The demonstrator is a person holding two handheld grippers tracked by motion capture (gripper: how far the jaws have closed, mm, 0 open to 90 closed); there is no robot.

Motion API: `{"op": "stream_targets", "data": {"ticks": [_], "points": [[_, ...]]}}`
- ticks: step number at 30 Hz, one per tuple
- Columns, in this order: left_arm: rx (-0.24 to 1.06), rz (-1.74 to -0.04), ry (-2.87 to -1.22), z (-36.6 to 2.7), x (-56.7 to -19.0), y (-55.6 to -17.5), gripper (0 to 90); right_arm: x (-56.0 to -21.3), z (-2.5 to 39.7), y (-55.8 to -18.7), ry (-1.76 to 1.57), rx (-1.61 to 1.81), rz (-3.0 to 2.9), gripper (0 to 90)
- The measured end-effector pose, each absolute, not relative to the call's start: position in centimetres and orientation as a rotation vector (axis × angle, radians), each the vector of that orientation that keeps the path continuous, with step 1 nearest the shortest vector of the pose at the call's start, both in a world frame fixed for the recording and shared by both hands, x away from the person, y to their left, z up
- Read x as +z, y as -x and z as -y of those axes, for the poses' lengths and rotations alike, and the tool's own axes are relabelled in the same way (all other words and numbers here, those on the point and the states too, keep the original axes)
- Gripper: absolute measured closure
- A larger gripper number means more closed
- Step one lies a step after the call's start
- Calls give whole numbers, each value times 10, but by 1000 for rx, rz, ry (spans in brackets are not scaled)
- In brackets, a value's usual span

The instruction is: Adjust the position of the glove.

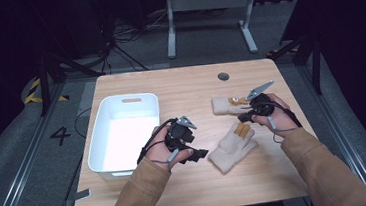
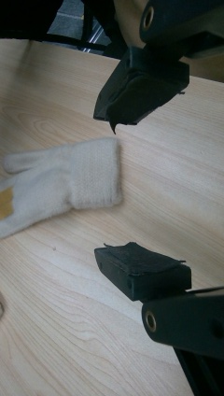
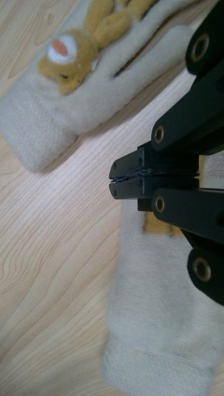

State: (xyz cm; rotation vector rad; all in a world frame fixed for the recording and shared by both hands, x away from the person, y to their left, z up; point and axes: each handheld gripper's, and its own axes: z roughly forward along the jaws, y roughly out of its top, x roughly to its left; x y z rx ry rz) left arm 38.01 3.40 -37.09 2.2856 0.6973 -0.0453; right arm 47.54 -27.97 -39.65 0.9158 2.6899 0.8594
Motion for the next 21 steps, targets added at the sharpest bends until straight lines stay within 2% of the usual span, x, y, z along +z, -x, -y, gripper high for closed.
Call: {"op": "stream_targets", "data": {"ticks": [9, 21], "points": [[-39, -692, -2283, -38, -370, -378, 294, -400, 262, -487, -908, 879, -2713, 900], [-26, -709, -2284, -46, -373, -374, 286, -423, 239, -498, -888, 813, -2774, 900]]}}
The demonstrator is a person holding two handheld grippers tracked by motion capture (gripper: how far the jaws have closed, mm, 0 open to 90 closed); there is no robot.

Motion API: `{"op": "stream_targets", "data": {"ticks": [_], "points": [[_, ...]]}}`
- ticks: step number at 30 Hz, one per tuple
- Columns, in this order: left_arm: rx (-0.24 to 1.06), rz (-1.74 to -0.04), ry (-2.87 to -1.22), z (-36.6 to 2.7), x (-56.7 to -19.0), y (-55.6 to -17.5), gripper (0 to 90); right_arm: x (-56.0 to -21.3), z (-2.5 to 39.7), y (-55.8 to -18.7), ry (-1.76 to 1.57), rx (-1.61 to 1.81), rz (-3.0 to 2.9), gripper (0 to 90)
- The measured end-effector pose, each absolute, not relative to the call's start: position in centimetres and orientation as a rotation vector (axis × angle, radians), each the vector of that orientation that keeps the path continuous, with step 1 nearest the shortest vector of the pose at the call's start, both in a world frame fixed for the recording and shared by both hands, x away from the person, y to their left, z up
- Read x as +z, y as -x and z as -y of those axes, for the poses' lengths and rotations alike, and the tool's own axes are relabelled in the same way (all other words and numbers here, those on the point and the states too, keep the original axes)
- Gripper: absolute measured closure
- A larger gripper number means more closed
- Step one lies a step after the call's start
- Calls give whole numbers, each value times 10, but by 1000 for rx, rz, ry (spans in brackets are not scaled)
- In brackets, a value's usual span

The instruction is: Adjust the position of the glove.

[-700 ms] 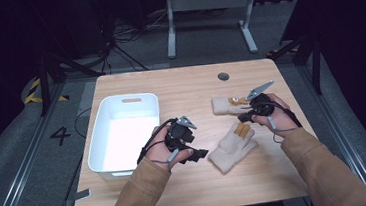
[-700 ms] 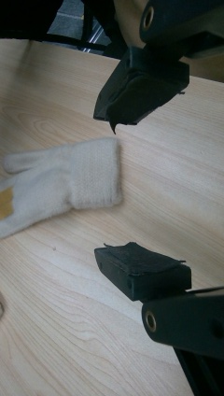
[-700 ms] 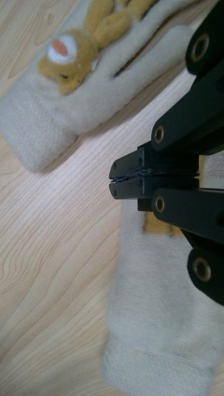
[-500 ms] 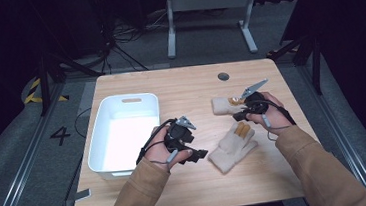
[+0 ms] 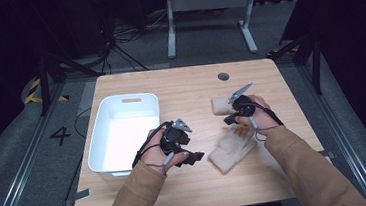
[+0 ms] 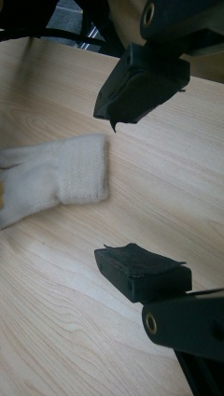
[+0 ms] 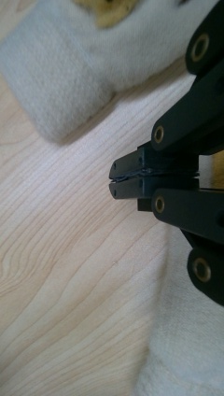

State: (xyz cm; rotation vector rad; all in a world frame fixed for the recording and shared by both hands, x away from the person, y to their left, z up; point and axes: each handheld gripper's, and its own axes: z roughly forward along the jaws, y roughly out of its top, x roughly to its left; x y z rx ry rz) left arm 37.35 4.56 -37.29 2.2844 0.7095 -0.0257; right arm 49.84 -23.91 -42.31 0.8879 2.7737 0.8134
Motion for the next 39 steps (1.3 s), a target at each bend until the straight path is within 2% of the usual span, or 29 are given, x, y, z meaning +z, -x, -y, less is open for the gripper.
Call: {"op": "stream_targets", "data": {"ticks": [9, 20, 39], "points": [[-31, -700, -2293, -43, -374, -374, 284, -431, 242, -498, -913, 756, -2789, 900], [-50, -672, -2301, -32, -375, -381, 284, -432, 266, -488, -963, 744, -2782, 900], [-69, -609, -2320, -10, -374, -392, 284, -430, 304, -440, -1037, 727, -2774, 900]]}}
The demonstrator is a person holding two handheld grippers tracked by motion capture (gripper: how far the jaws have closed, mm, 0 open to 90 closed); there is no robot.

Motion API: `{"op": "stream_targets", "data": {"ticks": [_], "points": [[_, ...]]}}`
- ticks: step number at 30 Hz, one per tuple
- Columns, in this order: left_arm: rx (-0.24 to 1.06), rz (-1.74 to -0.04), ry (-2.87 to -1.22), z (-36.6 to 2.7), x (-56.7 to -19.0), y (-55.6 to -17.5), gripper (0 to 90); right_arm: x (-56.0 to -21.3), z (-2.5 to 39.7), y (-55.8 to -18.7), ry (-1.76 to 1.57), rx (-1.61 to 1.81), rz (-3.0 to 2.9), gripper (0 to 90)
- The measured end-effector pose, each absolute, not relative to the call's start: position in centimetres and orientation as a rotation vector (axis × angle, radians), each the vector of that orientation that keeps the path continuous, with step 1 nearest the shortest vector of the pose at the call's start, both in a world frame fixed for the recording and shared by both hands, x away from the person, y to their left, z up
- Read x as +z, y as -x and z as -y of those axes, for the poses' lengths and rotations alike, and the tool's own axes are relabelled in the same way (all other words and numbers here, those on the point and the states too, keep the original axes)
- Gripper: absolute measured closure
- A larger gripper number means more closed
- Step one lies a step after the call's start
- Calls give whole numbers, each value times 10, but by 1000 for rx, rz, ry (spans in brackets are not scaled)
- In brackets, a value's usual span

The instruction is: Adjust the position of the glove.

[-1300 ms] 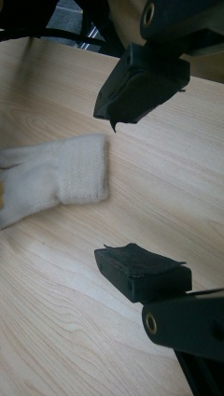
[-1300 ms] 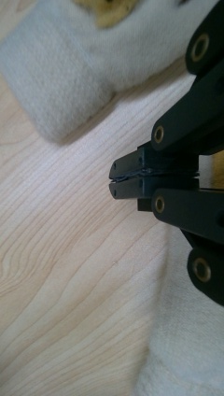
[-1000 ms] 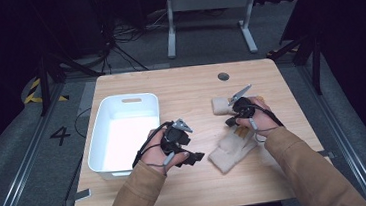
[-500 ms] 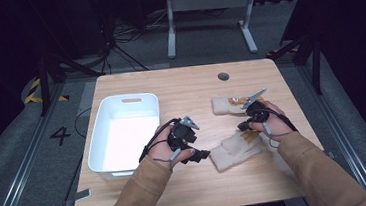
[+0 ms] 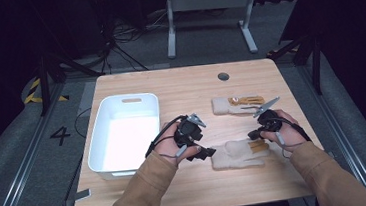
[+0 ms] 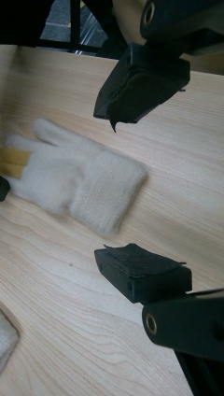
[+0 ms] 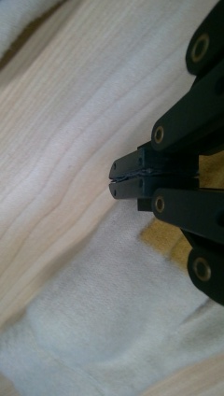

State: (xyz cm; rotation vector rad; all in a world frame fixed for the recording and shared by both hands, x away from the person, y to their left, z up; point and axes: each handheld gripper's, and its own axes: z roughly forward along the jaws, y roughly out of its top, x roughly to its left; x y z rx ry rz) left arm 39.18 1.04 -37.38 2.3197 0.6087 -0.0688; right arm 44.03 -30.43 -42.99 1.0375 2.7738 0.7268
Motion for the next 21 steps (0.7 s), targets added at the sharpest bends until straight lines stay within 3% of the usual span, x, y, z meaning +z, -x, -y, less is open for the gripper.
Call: {"op": "stream_targets", "data": {"ticks": [9, 21], "points": [[-76, -600, -2315, -9, -372, -394, 284, -423, 316, -430, -1073, 815, -2736, 897], [-84, -588, -2292, -11, -367, -399, 284, -398, 325, -426, -1094, 934, -2595, 794]]}}
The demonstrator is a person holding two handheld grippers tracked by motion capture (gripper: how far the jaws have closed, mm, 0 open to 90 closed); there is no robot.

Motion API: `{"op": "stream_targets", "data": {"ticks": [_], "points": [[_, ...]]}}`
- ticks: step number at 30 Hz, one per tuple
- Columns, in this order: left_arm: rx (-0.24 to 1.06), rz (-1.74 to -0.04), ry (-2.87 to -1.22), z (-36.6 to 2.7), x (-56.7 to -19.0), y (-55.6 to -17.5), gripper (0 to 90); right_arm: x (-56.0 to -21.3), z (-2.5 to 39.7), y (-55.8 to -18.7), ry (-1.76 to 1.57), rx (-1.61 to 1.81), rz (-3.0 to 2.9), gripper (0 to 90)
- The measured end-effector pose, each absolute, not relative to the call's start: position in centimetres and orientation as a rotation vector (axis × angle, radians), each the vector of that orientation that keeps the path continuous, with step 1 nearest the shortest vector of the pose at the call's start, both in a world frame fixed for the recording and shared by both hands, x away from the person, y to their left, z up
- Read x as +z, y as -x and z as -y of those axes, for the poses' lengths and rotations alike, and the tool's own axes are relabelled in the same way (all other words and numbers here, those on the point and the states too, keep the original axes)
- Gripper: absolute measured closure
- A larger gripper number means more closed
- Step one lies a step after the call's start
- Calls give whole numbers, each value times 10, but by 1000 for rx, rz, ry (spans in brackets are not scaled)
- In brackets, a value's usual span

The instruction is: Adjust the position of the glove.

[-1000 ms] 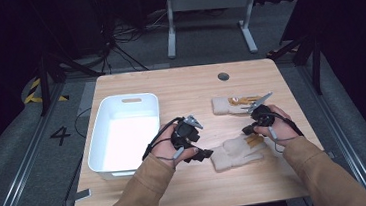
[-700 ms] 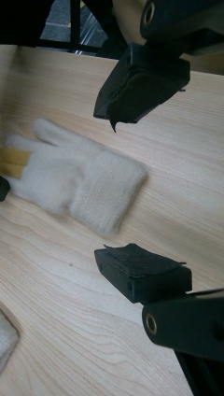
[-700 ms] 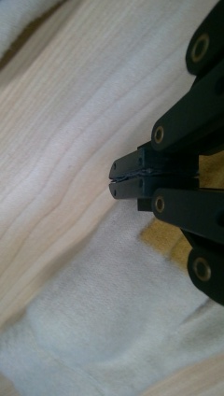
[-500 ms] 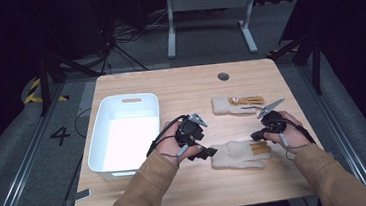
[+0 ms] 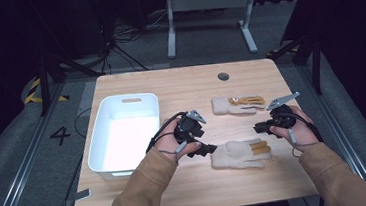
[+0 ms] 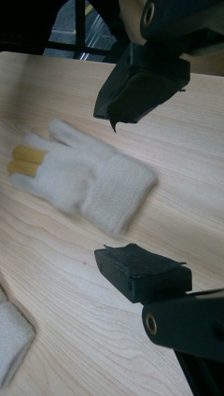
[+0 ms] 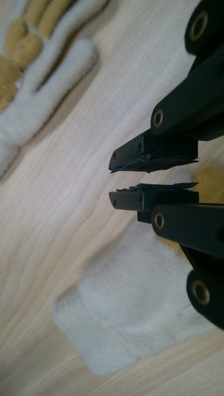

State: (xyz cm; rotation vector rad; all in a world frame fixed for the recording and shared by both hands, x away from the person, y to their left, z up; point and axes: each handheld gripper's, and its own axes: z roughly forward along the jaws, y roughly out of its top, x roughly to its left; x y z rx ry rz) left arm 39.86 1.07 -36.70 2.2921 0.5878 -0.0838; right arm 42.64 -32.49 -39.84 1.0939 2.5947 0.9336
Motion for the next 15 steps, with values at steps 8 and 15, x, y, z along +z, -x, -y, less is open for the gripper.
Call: {"op": "stream_targets", "data": {"ticks": [8, 15], "points": [[-81, -594, -2295, -13, -367, -399, 284, -386, 325, -442, -1104, 955, -2547, 734], [-75, -613, -2290, -19, -369, -396, 284, -378, 320, -469, -1130, 987, -2492, 635]]}}
